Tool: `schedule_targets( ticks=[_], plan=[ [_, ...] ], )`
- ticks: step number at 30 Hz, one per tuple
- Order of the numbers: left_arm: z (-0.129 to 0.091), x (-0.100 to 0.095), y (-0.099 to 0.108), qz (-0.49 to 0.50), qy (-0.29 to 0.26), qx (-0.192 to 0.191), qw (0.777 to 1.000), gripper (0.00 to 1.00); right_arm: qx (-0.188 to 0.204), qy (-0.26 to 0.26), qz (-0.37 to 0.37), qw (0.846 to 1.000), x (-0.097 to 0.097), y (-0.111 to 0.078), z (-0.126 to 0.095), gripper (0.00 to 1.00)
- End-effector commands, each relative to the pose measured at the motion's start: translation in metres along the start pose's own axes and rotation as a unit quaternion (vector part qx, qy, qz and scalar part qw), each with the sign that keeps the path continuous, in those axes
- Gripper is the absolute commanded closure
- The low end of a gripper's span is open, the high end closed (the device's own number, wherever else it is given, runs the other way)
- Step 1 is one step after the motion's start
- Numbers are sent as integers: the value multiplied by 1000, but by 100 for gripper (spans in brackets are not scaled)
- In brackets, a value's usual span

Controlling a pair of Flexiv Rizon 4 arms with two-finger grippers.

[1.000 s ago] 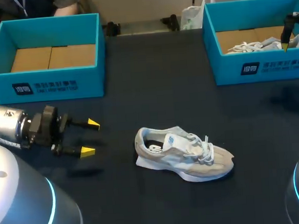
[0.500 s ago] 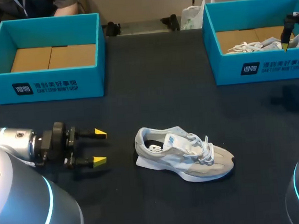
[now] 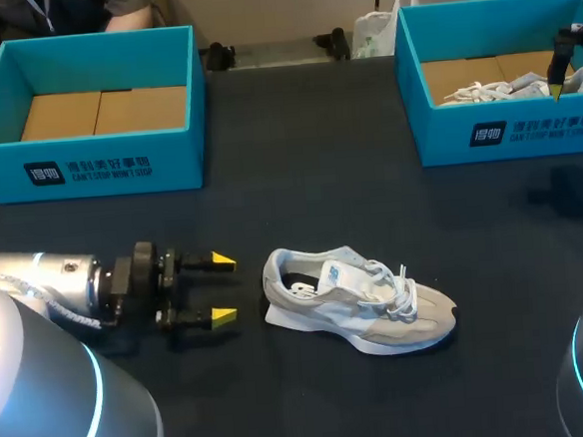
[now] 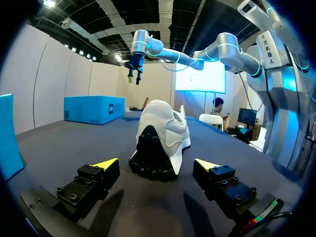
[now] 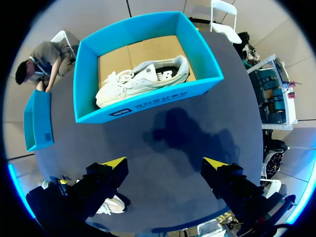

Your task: Take the shoe out of the shoebox, open the shoe tongue, remove and reinsert the insole, then place the shoe into the shoebox

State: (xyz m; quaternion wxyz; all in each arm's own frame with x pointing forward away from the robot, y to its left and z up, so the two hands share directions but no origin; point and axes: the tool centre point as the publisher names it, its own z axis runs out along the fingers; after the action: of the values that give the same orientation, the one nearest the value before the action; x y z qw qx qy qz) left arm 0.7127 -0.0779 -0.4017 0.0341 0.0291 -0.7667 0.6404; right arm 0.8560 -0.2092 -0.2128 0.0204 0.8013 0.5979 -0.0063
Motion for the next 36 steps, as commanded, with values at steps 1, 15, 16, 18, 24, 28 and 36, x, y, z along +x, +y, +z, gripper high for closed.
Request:
schedule_targets(
  ticks=[1, 15, 16, 18, 24, 28, 36],
  plan=[
    [17, -15, 3, 6, 18, -3, 1000, 0, -1, 0, 1, 1000, 0, -1, 0, 0],
    [42, -25, 4, 22, 70, -14, 997, 0, -1, 0, 1, 1000, 0, -1, 0, 0],
    [45, -26, 4, 23, 70, -15, 997, 0, -1, 0, 1, 1000, 0, -1, 0, 0],
    [48, -28, 4, 24, 76, -15, 997, 0, -1, 0, 1, 1000, 0, -1, 0, 0],
    [59, -23, 7, 32, 92, -22, 995, 0, -1, 0, 1, 1000, 0, -1, 0, 0],
    [65, -20, 8, 37, 100, -23, 994, 0, -1, 0, 1, 1000, 0, -1, 0, 0],
    [72, -12, 4, 40, 116, -23, 992, 0, -1, 0, 1, 1000, 0, -1, 0, 0]
  ],
)
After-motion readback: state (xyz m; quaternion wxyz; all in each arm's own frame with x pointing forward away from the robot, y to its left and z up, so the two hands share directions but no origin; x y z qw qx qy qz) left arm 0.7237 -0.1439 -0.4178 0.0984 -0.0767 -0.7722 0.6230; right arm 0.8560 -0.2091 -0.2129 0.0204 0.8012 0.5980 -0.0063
